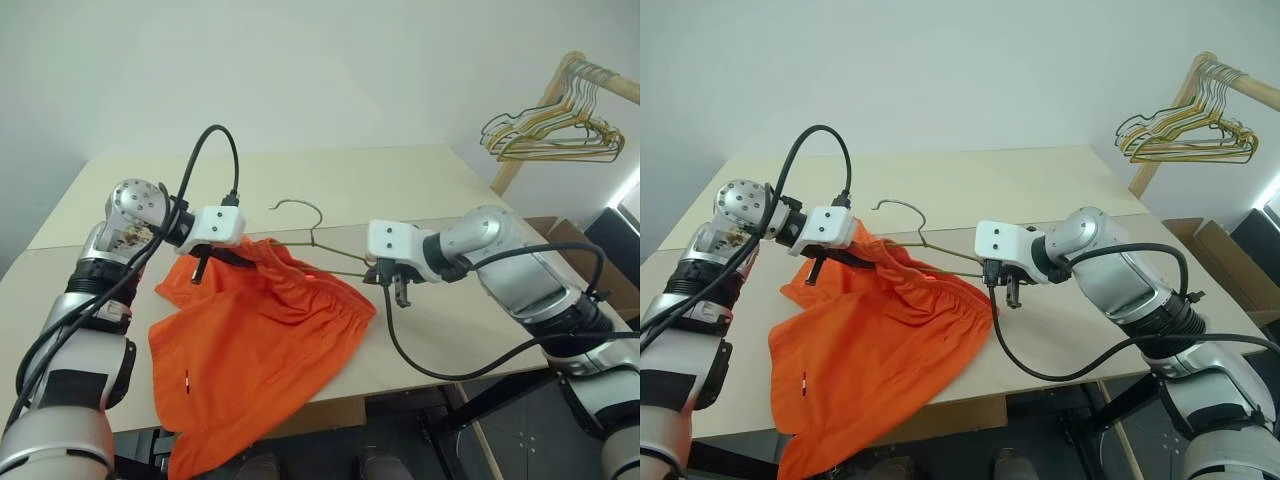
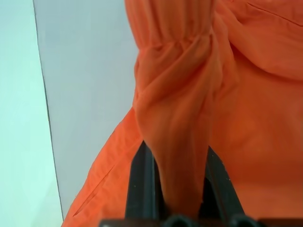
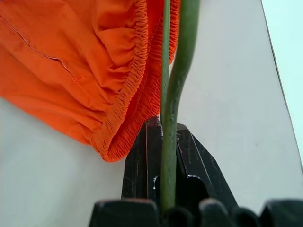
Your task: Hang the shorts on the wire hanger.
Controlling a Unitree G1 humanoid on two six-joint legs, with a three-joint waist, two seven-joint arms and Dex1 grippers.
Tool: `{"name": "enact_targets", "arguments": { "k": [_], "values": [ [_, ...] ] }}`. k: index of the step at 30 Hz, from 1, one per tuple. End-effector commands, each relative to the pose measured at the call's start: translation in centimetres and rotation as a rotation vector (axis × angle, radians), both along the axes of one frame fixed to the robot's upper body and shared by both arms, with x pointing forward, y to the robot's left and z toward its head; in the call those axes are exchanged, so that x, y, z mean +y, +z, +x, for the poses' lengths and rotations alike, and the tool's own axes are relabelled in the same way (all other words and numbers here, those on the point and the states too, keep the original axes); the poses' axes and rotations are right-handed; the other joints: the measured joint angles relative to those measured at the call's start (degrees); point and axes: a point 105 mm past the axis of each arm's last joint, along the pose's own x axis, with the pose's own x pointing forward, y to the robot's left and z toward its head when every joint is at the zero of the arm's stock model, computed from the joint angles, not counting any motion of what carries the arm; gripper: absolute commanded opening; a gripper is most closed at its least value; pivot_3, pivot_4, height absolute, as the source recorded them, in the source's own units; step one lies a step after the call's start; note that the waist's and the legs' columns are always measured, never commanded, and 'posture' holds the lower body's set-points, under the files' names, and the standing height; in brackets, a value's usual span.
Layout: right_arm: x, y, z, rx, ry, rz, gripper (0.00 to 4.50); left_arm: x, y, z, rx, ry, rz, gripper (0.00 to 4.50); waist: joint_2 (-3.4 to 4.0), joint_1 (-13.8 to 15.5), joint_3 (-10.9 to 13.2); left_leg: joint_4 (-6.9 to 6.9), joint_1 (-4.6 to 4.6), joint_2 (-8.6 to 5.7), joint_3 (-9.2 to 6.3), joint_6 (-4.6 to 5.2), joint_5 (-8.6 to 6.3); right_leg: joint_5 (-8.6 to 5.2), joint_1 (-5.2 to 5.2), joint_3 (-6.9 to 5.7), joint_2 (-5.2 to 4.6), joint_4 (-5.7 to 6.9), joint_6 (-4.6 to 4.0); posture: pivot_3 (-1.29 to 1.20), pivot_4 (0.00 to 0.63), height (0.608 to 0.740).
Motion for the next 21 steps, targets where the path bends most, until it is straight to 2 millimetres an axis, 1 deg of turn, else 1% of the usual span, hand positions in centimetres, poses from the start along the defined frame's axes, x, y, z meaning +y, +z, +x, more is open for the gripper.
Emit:
{"name": "enact_targets", "arguments": {
  "k": [1, 3, 4, 6, 11, 15, 16, 18, 20, 21],
  "values": [
    [0.4, 2.2, -0.2, -0.057, 0.042, 0.046, 0.00, -0.9, 1.5, 0.0, -0.030, -0.035, -0.045, 0.01, 0.00, -0.20, 0.00, 0.01, -0.01, 0.00, -0.02, 0.00, 0.00, 0.00, 0.00, -0.01, 0.00, 0.00, 0.00, -0.03, 0.000, 0.740],
    [-0.1, 2.1, -0.3, -0.061, 0.031, 0.039, 0.57, -1.0, 1.7, 0.0, -0.016, -0.028, -0.073, 0.00, 0.00, -0.32, 0.00, 0.02, -0.01, 0.00, -0.04, 0.00, 0.00, 0.00, 0.00, -0.02, -0.01, 0.01, 0.00, -0.03, 0.000, 0.740],
    [-0.4, 1.9, -0.4, -0.062, 0.022, 0.033, 0.74, -1.1, 1.7, 0.0, -0.010, -0.021, -0.085, 0.00, 0.00, -0.35, 0.00, 0.02, -0.01, 0.00, -0.07, 0.00, 0.00, 0.00, 0.00, -0.03, -0.01, 0.00, 0.00, -0.04, 0.000, 0.740],
    [-1.3, 1.8, -0.3, -0.045, -0.032, 0.052, 1.42, -1.0, 1.8, 0.0, 0.002, -0.004, -0.105, 0.00, 0.00, -0.34, 0.00, 0.02, -0.03, 0.00, -0.17, 0.00, 0.00, -0.01, 0.01, -0.07, -0.02, 0.01, 0.01, -0.04, 0.000, 0.740],
    [-4.4, 2.2, -0.5, -0.014, -0.171, 0.113, 3.01, -0.3, 1.2, -0.1, 0.034, 0.038, -0.104, 0.00, 0.00, -0.32, 0.00, 0.05, -0.06, -0.04, -0.47, 0.01, 0.00, -0.01, 0.02, -0.11, -0.09, 0.00, 0.02, -0.04, 0.000, 0.740],
    [-7.4, 2.7, -0.7, -0.014, -0.319, 0.167, 4.36, -0.3, 1.1, -0.4, 0.072, 0.051, -0.142, 0.00, 0.00, -0.36, 0.00, 0.05, -0.05, -0.03, -0.55, 0.01, 0.00, -0.01, 0.04, -0.13, -0.08, 0.02, 0.02, -0.04, 0.000, 0.740],
    [-8.1, 3.1, -0.7, -0.021, -0.360, 0.190, 4.44, -0.3, 1.1, -0.5, 0.075, 0.050, -0.144, 0.00, 0.00, -0.37, 0.00, 0.05, -0.04, -0.02, -0.56, 0.01, 0.00, -0.01, 0.04, -0.13, -0.08, 0.03, 0.02, -0.04, 0.000, 0.740],
    [-9.3, 3.7, -0.7, -0.029, -0.417, 0.227, 4.44, -0.3, 1.0, -0.6, 0.081, 0.053, -0.149, 0.00, 0.00, -0.36, 0.00, 0.07, -0.05, -0.04, -0.58, 0.01, 0.00, -0.01, 0.06, -0.13, -0.10, 0.02, 0.02, -0.04, 0.000, 0.740],
    [-11.1, 4.4, -1.2, -0.021, -0.488, 0.286, 4.44, -0.4, 1.0, -0.6, 0.092, 0.065, -0.167, 0.00, 0.00, -0.35, 0.00, 0.07, -0.04, -0.04, -0.58, 0.01, -0.01, -0.01, 0.06, -0.13, -0.10, 0.02, 0.02, -0.05, 0.000, 0.740],
    [-12.1, 4.4, -1.8, -0.007, -0.521, 0.316, 4.44, -0.5, 1.0, -0.6, 0.099, 0.070, -0.177, 0.00, 0.00, -0.22, 0.00, 0.07, -0.05, -0.04, -0.60, 0.02, -0.01, -0.01, 0.07, -0.13, -0.09, 0.01, 0.03, -0.05, 0.000, 0.740]
  ]
}}
